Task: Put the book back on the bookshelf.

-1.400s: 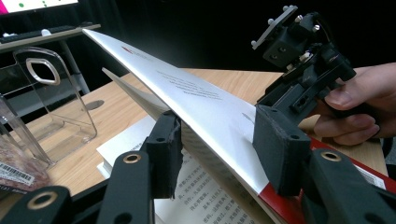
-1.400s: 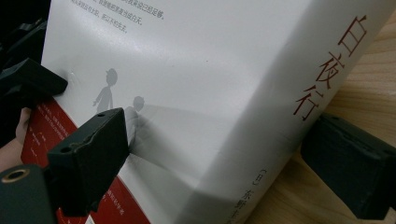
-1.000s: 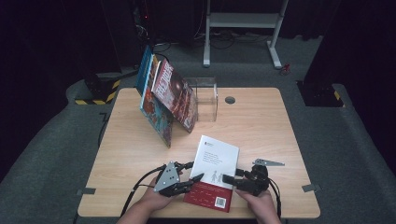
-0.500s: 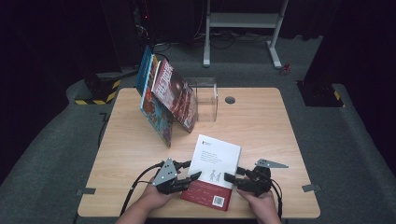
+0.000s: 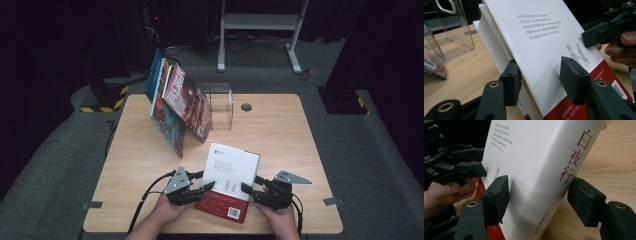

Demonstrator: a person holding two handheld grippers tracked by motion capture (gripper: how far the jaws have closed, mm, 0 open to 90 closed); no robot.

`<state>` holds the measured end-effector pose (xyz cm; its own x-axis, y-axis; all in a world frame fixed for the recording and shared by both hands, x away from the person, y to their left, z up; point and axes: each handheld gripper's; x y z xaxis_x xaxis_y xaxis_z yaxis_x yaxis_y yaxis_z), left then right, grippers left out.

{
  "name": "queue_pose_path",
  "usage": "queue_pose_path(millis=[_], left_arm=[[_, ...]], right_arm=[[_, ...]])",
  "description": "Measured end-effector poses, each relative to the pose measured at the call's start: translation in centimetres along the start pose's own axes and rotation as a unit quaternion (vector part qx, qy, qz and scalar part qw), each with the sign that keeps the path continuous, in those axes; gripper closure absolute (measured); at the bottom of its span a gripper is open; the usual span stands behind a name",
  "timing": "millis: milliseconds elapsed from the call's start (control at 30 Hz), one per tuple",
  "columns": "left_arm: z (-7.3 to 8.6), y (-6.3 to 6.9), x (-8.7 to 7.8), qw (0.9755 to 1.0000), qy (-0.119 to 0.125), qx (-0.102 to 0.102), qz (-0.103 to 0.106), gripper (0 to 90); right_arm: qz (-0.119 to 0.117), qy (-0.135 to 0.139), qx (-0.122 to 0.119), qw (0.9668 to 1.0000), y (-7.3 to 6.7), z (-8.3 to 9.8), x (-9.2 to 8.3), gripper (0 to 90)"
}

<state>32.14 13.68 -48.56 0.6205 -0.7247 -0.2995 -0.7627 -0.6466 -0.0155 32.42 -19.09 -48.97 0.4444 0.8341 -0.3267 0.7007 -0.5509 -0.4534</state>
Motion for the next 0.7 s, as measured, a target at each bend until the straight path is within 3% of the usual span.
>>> queue_pose_path(millis=[300, 700], left_arm=[[0.0, 0.2, 0.1, 0.9999, 0.003, -0.001, -0.012, 51.7], [-0.1, 0.6, 0.1, 0.9992, 0.013, 0.01, -0.036, 51.4]], right_arm=[[0.011, 0.012, -0.018, 0.9997, -0.5, -0.2, -0.2, 36.6], [0.035, 0.03, -0.068, 0.9966, -1.5, -0.5, -0.6, 38.9]])
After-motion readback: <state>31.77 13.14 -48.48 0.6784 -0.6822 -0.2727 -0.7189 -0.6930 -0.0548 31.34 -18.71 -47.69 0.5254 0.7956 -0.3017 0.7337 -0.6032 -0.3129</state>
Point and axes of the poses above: each handheld gripper's, and its own axes: x roughly forward along the jaws, z roughly out of its underside, y roughly to its right, and after that the axes turned 6 degrees about -z, right-handed
